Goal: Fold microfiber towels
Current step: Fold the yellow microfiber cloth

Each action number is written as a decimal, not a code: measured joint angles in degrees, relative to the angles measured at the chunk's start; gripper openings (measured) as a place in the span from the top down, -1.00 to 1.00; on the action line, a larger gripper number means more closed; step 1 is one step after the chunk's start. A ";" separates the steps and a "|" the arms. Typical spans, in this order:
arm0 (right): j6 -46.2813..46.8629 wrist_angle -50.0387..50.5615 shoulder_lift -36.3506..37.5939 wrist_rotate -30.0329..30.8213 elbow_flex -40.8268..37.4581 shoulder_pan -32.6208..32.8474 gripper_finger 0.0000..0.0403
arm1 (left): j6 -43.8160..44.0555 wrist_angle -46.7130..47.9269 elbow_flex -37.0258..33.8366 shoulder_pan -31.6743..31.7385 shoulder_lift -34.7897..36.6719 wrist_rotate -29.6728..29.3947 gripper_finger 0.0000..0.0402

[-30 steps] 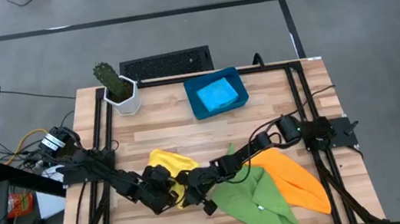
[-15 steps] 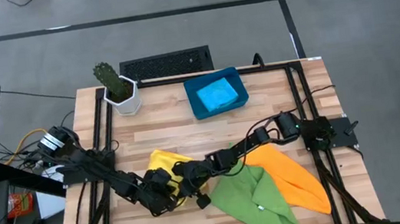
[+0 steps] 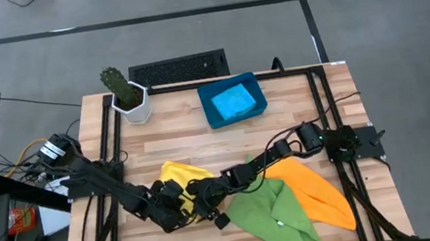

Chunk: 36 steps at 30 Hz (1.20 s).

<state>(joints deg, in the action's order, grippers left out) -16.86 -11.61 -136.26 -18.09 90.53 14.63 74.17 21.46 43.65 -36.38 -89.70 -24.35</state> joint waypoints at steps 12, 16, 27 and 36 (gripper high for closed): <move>-0.06 20.30 8.70 -1.57 5.84 -4.88 -0.06 | 4.43 14.28 7.59 -4.06 9.55 -6.77 1.00; -2.80 28.97 12.80 -2.14 3.26 -10.45 0.00 | 2.90 6.88 8.16 -6.51 8.76 -11.77 1.00; -6.44 21.96 12.29 -7.84 -4.90 -16.15 0.44 | 7.98 5.94 7.81 -6.92 -1.09 -11.99 1.00; -8.17 17.08 11.19 -5.52 -5.57 -14.87 0.78 | 11.11 6.91 7.81 -7.99 -3.31 -10.32 1.00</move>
<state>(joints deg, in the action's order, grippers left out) -25.03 5.47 -125.08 -23.61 84.97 -0.24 85.29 28.37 51.46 -44.37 -93.01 -34.66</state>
